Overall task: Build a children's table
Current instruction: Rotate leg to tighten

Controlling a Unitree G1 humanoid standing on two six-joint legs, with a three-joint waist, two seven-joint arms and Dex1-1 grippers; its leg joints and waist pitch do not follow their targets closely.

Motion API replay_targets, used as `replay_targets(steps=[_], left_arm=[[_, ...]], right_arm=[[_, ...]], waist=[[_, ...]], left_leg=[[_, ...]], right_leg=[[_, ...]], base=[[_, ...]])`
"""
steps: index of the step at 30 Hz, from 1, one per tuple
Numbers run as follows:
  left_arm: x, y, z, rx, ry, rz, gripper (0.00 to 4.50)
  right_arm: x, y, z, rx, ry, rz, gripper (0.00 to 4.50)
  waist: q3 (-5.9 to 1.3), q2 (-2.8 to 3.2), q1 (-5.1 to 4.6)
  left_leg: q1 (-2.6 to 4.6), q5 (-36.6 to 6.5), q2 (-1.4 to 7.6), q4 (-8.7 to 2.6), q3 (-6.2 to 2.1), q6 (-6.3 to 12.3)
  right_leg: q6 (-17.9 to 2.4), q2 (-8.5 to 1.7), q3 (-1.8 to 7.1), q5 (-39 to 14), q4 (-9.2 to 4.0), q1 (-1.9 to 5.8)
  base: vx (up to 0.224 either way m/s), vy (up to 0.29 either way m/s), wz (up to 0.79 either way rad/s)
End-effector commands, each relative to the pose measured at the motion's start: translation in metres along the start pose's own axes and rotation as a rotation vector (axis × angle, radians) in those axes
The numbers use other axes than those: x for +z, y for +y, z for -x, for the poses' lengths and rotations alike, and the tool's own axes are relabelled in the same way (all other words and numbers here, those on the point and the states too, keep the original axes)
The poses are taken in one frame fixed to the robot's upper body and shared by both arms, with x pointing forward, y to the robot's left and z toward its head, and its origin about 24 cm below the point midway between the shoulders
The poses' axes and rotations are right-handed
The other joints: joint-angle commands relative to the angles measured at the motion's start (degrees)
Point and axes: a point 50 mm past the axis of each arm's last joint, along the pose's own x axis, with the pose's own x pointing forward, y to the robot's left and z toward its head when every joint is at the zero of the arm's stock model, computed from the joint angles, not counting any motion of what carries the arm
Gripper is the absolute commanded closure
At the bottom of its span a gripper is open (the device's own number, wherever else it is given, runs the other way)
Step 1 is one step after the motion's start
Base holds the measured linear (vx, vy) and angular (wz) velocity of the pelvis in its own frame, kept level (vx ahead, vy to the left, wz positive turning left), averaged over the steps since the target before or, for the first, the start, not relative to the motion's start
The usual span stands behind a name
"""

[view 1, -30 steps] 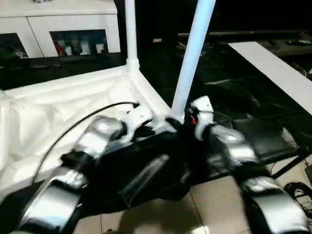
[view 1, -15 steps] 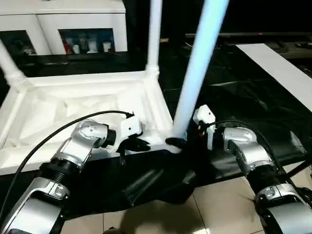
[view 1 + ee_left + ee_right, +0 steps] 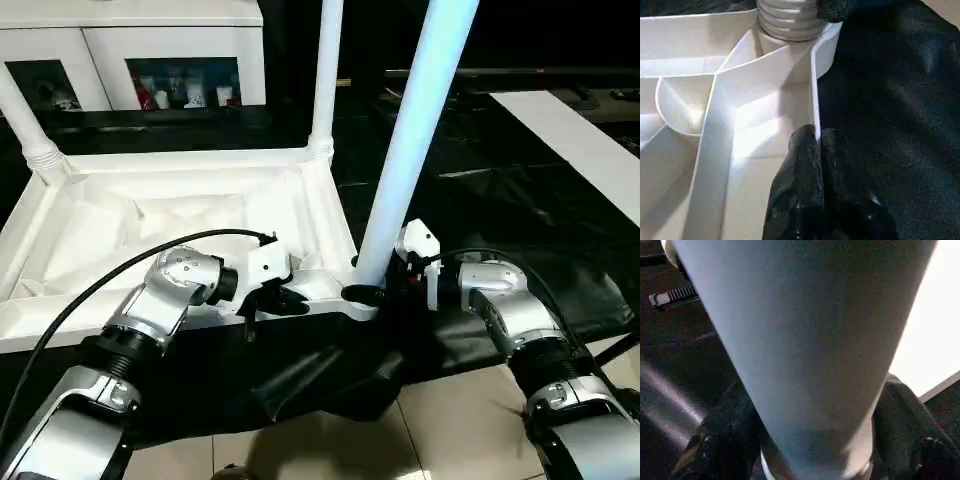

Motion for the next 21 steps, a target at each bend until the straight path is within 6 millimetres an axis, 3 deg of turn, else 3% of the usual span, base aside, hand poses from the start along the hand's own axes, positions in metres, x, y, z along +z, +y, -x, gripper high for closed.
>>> replay_targets(steps=[1, 3, 6, 9, 10, 11, 12, 13, 17, 21], left_arm=[[0.008, -0.002, -0.003, -0.029, -0.027, -0.049, 4.50], [0.008, -0.002, -0.003, -0.027, -0.025, -0.044, 4.50], [0.005, 0.003, -0.005, 0.044, -0.007, -0.001, 4.50], [0.006, 0.013, -0.011, 0.160, -0.014, 0.061, 4.50], [0.011, 0.021, -0.018, 0.249, -0.017, 0.096, 4.50], [0.012, 0.023, -0.019, 0.266, -0.016, 0.102, 4.50], [0.013, 0.024, -0.020, 0.274, -0.015, 0.106, 4.50], [0.018, 0.030, -0.027, 0.353, -0.012, 0.135, 4.50], [0.029, 0.038, -0.040, 0.475, -0.011, 0.200, 4.50], [0.036, 0.038, -0.052, 0.512, -0.002, 0.215, 4.50]], right_arm=[[-0.006, 0.003, 0.002, 0.024, 0.032, -0.014, 1.88], [-0.008, 0.003, 0.002, 0.011, 0.029, -0.032, 1.88], [-0.016, -0.007, -0.002, -0.176, -0.003, -0.127, 1.88], [-0.024, -0.015, -0.008, -0.379, -0.040, -0.236, 1.89], [-0.029, -0.019, -0.014, -0.530, -0.057, -0.306, 1.89], [-0.030, -0.019, -0.015, -0.563, -0.059, -0.322, 1.89], [-0.030, -0.020, -0.015, -0.579, -0.060, -0.330, 1.89], [-0.033, -0.022, -0.021, -0.694, -0.050, -0.370, 1.89], [-0.034, -0.026, -0.028, -0.892, -0.052, -0.464, 1.89], [-0.028, -0.029, -0.035, -1.012, -0.089, -0.561, 1.89]], waist=[[-3.46, 0.23, -0.38], [-3.47, 0.18, -0.42], [-3.37, 0.26, -0.50], [-3.02, 0.20, -1.03], [-2.97, 0.29, -1.17], [-2.81, 0.36, -1.44], [-2.95, 0.28, -1.61], [-3.02, 0.54, -1.77], [-3.30, 0.57, -1.73], [-3.51, 0.30, -1.73]], left_leg=[[0.76, -6.3, 2.05, -3.69, -0.15, 3.47], [0.76, -6.3, 2.04, -3.68, -0.15, 3.43], [0.77, -6.5, 2.05, -3.77, -0.16, 3.16], [1.06, -10.0, 2.00, -4.18, -0.24, 0.83], [1.14, -11.3, 1.98, -4.30, -0.40, -0.07], [1.32, -12.0, 2.00, -4.41, -0.35, -0.84], [1.26, -12.2, 2.00, -4.42, -0.45, -1.19], [1.17, -11.8, 2.05, -4.44, -0.49, -1.38], [1.05, -9.0, 1.72, -4.07, -0.32, -0.53], [0.81, -7.5, 1.60, -3.94, -0.20, 0.48]], right_leg=[[-13.9, -4.21, 3.54, 0.6, -4.07, 2.80], [-13.8, -4.15, 3.55, 0.6, -4.04, 2.82], [-13.9, -4.21, 3.57, 0.1, -4.09, 2.66], [-13.1, -4.35, 3.65, -6.6, -4.81, 2.39], [-12.5, -4.42, 3.62, -9.3, -5.08, 2.40], [-12.1, -4.41, 3.79, -10.5, -5.29, 1.99], [-12.1, -4.42, 3.75, -10.8, -5.21, 2.20], [-12.0, -4.41, 3.77, -10.0, -5.12, 2.26], [-12.5, -4.20, 3.84, -4.2, -4.81, 2.39], [-12.7, -4.14, 3.77, -1.2, -4.55, 2.69]], base=[[0.000, 0.000, 0.00], [0.000, 0.000, 0.00], [0.000, 0.000, 0.00], [0.000, 0.000, 0.00], [0.000, 0.000, 0.00], [0.000, 0.000, 0.00], [0.000, 0.000, 0.00], [0.000, 0.000, 0.00], [0.000, 0.000, 0.00], [0.000, 0.000, 0.00]])
